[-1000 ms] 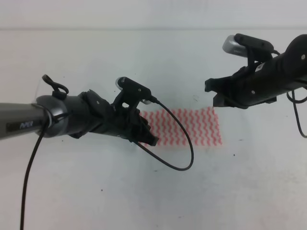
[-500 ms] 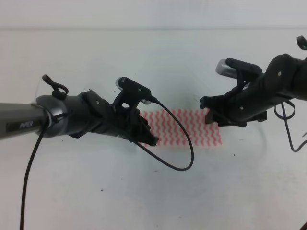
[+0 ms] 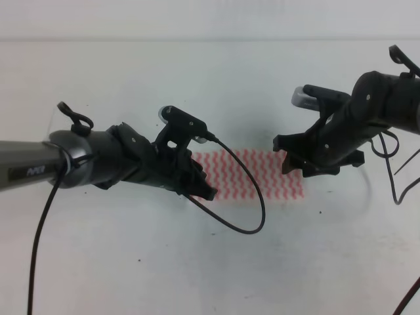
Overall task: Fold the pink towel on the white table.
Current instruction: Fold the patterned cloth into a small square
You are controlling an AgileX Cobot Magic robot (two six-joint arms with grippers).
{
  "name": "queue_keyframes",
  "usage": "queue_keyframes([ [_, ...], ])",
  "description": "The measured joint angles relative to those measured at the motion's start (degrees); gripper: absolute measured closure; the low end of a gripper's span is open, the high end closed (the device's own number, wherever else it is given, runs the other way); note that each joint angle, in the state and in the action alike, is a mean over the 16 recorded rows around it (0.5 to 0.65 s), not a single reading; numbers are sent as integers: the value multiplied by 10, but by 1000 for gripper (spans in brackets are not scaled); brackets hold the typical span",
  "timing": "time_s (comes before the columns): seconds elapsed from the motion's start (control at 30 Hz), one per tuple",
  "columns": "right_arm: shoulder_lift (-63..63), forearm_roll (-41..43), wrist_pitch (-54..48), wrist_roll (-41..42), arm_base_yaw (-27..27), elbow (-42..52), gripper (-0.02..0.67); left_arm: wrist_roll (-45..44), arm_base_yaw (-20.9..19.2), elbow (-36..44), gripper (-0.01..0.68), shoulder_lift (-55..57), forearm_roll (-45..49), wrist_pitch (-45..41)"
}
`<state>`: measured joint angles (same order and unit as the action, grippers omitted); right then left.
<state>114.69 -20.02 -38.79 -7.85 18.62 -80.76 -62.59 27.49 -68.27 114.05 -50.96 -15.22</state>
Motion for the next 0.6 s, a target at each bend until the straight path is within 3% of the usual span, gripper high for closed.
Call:
queue_keyframes([
  [0.6,25,-6,-7,0,-1,-7,343,0,0,0,676,0,0,-7],
])
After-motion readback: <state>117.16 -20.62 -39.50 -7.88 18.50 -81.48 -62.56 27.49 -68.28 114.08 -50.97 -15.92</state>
